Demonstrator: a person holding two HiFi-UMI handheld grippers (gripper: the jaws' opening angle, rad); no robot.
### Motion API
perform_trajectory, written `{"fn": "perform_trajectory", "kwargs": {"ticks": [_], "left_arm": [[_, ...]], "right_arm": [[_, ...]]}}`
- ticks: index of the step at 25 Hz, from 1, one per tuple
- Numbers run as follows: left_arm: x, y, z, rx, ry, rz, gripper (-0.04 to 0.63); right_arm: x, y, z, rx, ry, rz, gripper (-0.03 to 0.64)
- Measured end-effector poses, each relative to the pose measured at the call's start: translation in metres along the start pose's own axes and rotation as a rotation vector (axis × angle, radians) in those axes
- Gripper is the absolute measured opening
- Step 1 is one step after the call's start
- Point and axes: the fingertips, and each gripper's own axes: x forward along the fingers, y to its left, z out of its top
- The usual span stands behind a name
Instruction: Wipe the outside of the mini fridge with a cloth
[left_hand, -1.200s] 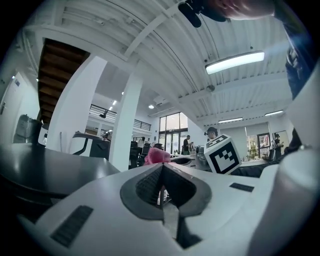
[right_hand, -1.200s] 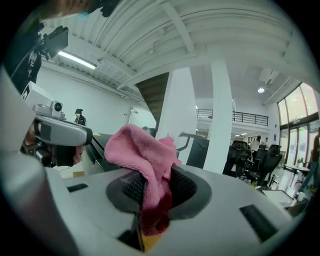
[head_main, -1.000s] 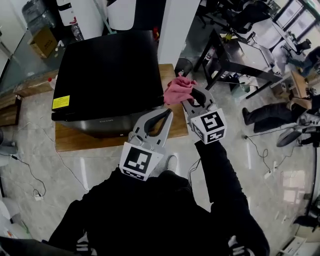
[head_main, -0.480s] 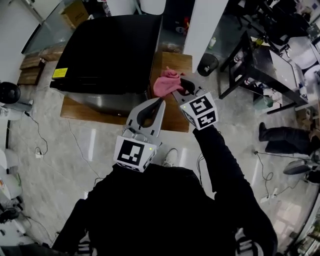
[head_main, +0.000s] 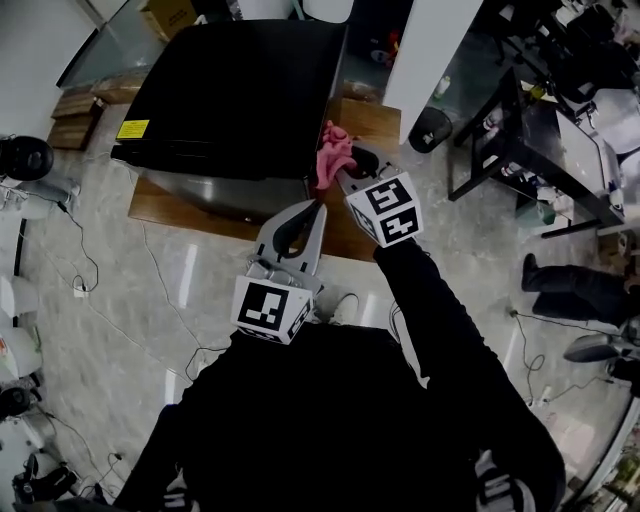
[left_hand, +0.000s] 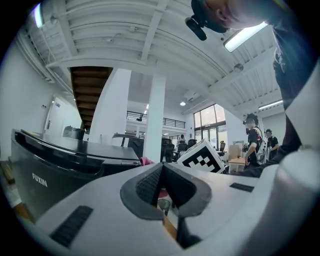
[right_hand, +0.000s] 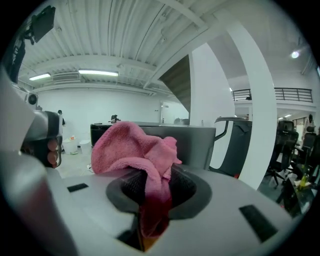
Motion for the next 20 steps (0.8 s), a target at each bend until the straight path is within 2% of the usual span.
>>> {"fn": "perform_trajectory", "kwargs": {"ticks": [10, 13, 20], "left_arm": [[0.003, -0.003, -0.024, -0.032, -0.018, -0.078, 0.006], [0.015, -0.008, -0.031, -0.064, -0.026, -0.05, 0.005], [0.065, -0.012, -0.039, -0.065, -0.015, 0.051, 0.006]], "right_arm": [[0.011, -0.011, -0.004, 0.015, -0.006, -0.091, 0.098], [0.013, -0.022, -0.008, 0.019, -0.008, -0.065, 0.098], [0.037, -0.063, -0.014, 0.021, -0.008, 0.043, 0.098]]}}
